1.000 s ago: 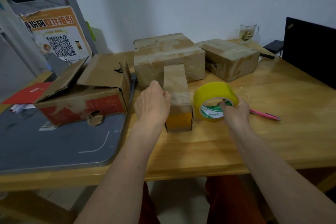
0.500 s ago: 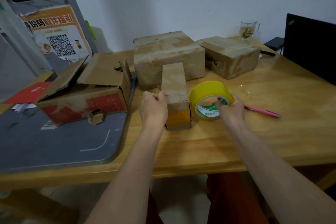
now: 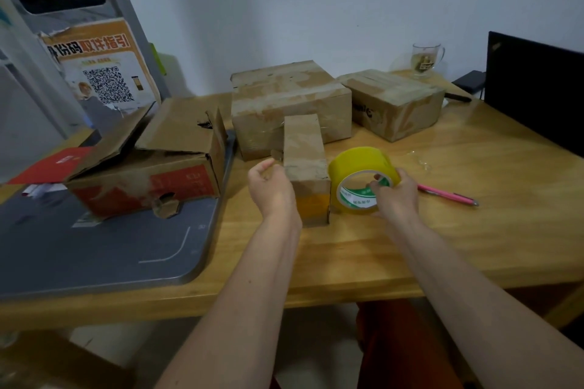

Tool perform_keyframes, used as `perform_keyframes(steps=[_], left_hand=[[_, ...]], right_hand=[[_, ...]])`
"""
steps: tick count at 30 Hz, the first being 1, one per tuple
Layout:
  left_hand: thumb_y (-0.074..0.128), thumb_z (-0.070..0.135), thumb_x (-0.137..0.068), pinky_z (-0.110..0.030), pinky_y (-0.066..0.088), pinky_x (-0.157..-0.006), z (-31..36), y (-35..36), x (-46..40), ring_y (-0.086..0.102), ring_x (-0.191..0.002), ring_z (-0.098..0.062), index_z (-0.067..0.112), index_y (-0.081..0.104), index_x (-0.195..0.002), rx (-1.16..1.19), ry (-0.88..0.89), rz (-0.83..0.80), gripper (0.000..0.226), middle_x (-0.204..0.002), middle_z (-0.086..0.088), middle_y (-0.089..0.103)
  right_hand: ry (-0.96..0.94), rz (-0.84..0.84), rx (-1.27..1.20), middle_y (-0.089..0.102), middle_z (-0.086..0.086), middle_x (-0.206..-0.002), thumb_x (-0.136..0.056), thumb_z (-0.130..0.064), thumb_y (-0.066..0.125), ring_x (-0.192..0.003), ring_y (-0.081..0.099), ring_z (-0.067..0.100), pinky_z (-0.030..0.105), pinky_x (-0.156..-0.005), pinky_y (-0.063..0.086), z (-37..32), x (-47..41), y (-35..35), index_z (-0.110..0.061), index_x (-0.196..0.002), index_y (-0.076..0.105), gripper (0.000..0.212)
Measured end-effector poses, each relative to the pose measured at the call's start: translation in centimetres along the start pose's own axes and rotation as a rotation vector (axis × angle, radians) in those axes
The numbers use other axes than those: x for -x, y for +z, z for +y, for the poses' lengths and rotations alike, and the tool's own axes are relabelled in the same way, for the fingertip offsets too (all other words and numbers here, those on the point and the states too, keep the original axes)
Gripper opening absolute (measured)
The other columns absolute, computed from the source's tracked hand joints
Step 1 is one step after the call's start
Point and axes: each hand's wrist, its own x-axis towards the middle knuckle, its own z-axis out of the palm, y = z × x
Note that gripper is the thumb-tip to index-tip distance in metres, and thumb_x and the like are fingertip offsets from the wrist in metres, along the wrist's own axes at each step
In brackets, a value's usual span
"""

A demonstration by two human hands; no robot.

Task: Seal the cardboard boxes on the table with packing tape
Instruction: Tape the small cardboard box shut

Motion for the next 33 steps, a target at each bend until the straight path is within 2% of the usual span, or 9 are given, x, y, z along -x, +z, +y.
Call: perform_keyframes(steps=[3, 10, 13, 16, 20, 23, 28, 31, 33], left_hand=[[0.044, 0.007, -0.100, -0.018, 0.039, -0.062, 0.3, 0.4, 0.7, 0.053, -0.088, -0.009, 0.023, 0.054, -0.117, 0.013, -0.044, 0.041, 0.025, -0.103, 0.006, 0.054], [0.037, 0.008, -0.100, -0.047, 0.046, -0.105, 0.0, -1.0, 0.4, 0.057, -0.117, -0.032, 0.007, 0.055, -0.131, -0.140, -0.276, -0.060, 0.036, -0.124, -0.013, 0.060], [0.036, 0.025, -0.106, -0.042, 0.030, -0.117, 0.2, -1.7, 0.6, 0.037, -0.142, -0.024, 0.017, 0.038, -0.149, -0.423, 0.258, -0.040, 0.045, -0.154, -0.006, 0.040], [0.019, 0.048, -0.103, -0.037, 0.002, -0.122, -0.2, -1.5, 1.6, 0.013, -0.152, -0.020, 0.011, 0.027, -0.154, -1.250, 0.955, -0.259, 0.064, -0.163, -0.005, 0.022], [0.022, 0.030, -0.107, -0.041, 0.003, -0.123, -0.9, -0.2, 2.7, 0.007, -0.153, -0.032, -0.002, 0.008, -0.155, -1.803, 0.960, -0.336, 0.060, -0.164, -0.020, 0.009], [0.032, 0.011, -0.103, -0.036, 0.009, -0.122, -1.1, 0.3, 3.0, 0.012, -0.152, -0.028, 0.001, 0.014, -0.156, -1.706, 1.118, -0.431, 0.057, -0.164, -0.016, 0.015], [0.066, 0.002, -0.089, -0.038, 0.043, -0.109, -2.2, -2.1, 2.8, 0.049, -0.135, -0.024, 0.008, 0.054, -0.140, -0.972, 1.237, -0.363, 0.053, -0.147, -0.009, 0.051], [0.064, 0.044, -0.087, -0.039, 0.021, -0.120, -2.3, -2.4, 2.4, 0.013, -0.151, -0.028, 0.013, 0.019, -0.157, -1.060, 0.872, -0.166, 0.088, -0.165, -0.012, 0.012], [0.065, 0.057, -0.085, -0.039, 0.029, -0.115, -2.0, -2.4, 1.8, 0.021, -0.148, -0.029, 0.018, 0.008, -0.158, -1.028, 0.603, -0.184, 0.100, -0.162, -0.011, 0.015]], right_hand=[[-0.013, 0.008, 0.012, 0.063, 0.007, -0.089, -0.089, -0.003, 0.060, -0.088, 0.065, 0.029, 0.055, -0.081, 0.055, 0.0, 0.0, 0.0, -0.018, -0.092, 0.057, 0.016], [-0.036, 0.015, 0.051, 0.060, 0.005, -0.088, -0.090, -0.003, 0.059, -0.091, 0.063, 0.030, 0.055, -0.083, 0.054, -0.1, -0.1, -0.1, -0.017, -0.096, 0.057, 0.015], [-0.035, 0.000, 0.051, 0.059, 0.000, -0.083, -0.090, -0.004, 0.059, -0.090, 0.063, 0.029, 0.054, -0.083, 0.054, -0.1, 0.0, 0.0, -0.019, -0.095, 0.056, 0.016], [-0.049, 0.009, 0.076, 0.056, 0.001, -0.083, -0.090, -0.003, 0.059, -0.090, 0.060, 0.029, 0.053, -0.084, 0.053, 0.0, -0.1, 0.2, -0.018, -0.093, 0.053, 0.016], [-0.085, 0.031, 0.109, 0.062, 0.008, -0.093, -0.088, -0.001, 0.060, -0.093, 0.059, 0.028, 0.033, -0.079, 0.047, -0.1, -0.1, 0.4, -0.012, -0.099, 0.059, 0.016], [-0.085, 0.038, 0.123, 0.062, 0.011, -0.101, -0.088, -0.001, 0.061, -0.096, 0.059, 0.027, 0.034, -0.084, 0.046, 0.0, -0.2, 0.3, -0.009, -0.106, 0.060, 0.020], [-0.078, 0.006, 0.126, 0.064, 0.013, -0.101, -0.088, -0.004, 0.063, -0.097, 0.062, 0.032, 0.048, -0.087, 0.052, 0.1, -0.1, 0.6, -0.011, -0.103, 0.060, 0.017], [-0.093, 0.009, 0.155, 0.063, 0.011, -0.102, -0.089, -0.006, 0.062, -0.098, 0.061, 0.031, 0.046, -0.088, 0.051, 0.1, 0.2, 1.0, -0.014, -0.101, 0.058, 0.015], [-0.094, -0.003, 0.157, 0.060, 0.007, -0.096, -0.090, -0.007, 0.061, -0.097, 0.060, 0.030, 0.050, -0.088, 0.052, 0.0, 0.3, 1.1, -0.019, -0.096, 0.053, 0.016]])
